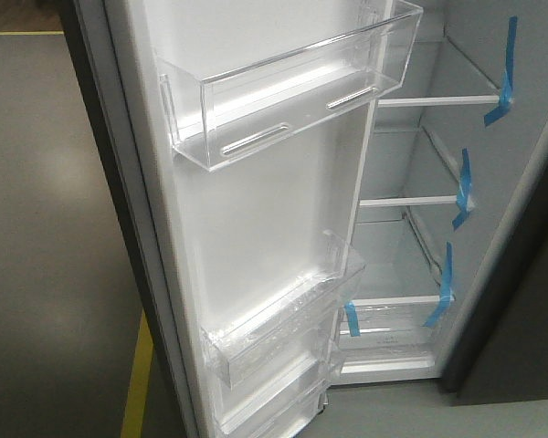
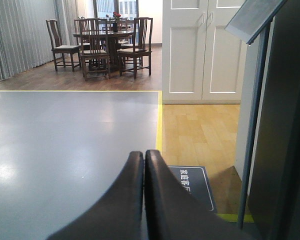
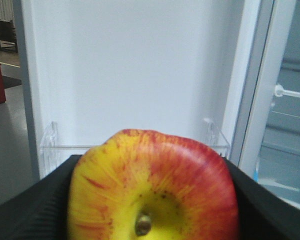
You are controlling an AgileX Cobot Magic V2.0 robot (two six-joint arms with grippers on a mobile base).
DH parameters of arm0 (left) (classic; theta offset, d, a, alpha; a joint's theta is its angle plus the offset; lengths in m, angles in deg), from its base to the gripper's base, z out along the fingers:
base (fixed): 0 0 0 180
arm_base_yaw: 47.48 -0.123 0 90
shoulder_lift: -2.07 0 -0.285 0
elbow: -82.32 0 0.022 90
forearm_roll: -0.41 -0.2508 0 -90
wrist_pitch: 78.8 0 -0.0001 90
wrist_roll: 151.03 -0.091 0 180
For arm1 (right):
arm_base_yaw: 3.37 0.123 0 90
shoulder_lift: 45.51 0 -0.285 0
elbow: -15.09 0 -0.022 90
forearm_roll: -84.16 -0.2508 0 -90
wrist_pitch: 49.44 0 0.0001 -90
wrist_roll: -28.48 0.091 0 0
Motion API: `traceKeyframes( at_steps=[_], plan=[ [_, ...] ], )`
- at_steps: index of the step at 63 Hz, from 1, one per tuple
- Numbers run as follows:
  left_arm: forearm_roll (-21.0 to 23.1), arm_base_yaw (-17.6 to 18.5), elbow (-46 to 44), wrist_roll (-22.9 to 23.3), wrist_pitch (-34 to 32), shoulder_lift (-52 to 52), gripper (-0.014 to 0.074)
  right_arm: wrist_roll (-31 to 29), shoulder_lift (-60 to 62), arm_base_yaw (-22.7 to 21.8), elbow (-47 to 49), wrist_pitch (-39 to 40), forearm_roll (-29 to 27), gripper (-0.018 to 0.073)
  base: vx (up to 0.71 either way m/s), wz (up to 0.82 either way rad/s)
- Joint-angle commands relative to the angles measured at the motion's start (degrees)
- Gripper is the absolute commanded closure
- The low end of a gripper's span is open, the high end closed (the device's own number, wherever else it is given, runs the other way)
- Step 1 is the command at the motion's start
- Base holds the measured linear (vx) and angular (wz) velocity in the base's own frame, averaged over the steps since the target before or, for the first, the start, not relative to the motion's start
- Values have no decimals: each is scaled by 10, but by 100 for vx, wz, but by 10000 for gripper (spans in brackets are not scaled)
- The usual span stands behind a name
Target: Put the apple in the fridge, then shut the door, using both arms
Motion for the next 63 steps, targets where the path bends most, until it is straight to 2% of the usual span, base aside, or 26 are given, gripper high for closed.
traceKeyframes(
  at_steps=[1,11,25,34,44,51,63],
  plan=[
    [2,0,16,4,-43,-8,604,-56,-87,-1,86,45,-61,557,0,0],
    [2,0,16,4,-43,-8,604,-89,-242,-1,242,-22,-110,557,0,0],
    [2,0,16,4,-43,-8,604,-89,-417,-1,440,-127,-142,552,0,0],
    [2,0,16,4,-43,-8,604,-87,-502,5,528,-178,-157,545,0,0],
    [2,0,16,4,-43,-8,604,-87,-553,27,563,-179,-127,517,0,0],
    [2,0,16,4,-43,-8,604,-87,-561,40,563,-178,-103,463,0,0],
    [2,0,16,4,-43,-8,604,-88,-567,41,563,-179,-90,255,0,0]
  ],
)
